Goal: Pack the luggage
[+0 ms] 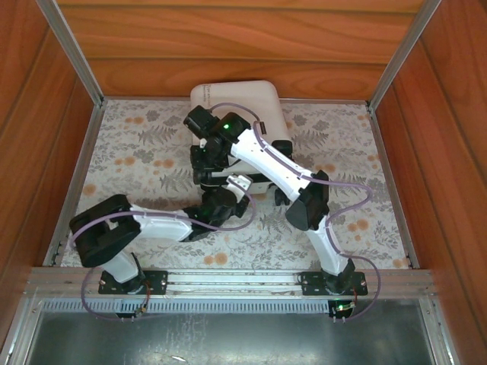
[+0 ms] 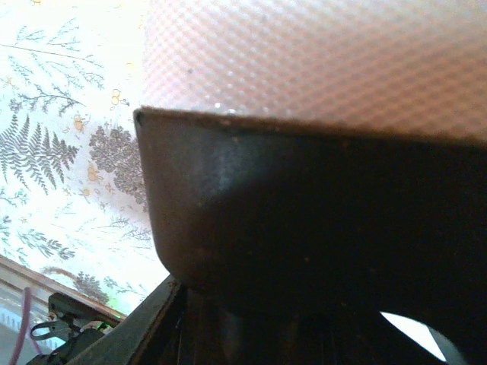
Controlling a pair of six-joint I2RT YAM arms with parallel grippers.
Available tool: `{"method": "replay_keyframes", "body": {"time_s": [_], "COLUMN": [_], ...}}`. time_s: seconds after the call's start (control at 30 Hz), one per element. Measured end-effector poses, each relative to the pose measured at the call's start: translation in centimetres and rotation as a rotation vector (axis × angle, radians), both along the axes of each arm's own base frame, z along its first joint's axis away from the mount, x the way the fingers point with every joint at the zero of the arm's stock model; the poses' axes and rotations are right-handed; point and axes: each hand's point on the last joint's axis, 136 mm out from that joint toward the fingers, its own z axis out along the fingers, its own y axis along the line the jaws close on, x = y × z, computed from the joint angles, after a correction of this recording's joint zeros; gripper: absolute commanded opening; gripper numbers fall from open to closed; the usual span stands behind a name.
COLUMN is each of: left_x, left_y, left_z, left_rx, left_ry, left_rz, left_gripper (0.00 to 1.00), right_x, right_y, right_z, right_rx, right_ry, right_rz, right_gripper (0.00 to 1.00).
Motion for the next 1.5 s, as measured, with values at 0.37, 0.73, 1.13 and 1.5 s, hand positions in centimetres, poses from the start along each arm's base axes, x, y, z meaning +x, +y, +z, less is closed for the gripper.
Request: {"method": "replay_keyframes", "body": {"time_s": [0.37,0.73,1.13,1.5], "left_x": [4.2,5.7,2.6,0.4], "left_y": [-6.9,-9.4,-10.6,-11.0], "left_z": [-0.4,-0.9,-1.0,-1.1], "left_rx": [-0.042,-0.069,-0.064,-0.068], "left_ry": [-0.071,-0.097,-0.093,-0.106], "left_rz": [0.029,0.039,-0.080,-0.190], "left_gripper": [0.00,0.00,0.00,0.46], "right_x": [1.1,0.3,-2.3,-0.6], "right_y": [0.8,1.4,-7.8,-24.9], "right_z": [-0.1,0.2,15.7,12.8], "right_rx": [-0.016,-0.017,0.051,-0.152], "right_ry": [-0.044,-0.096,-0.484,-0.462], "right_rz": [0.087,0.232,0.196,-0.148], "right_gripper": [0.00,0.66,0.79,0.80]}}
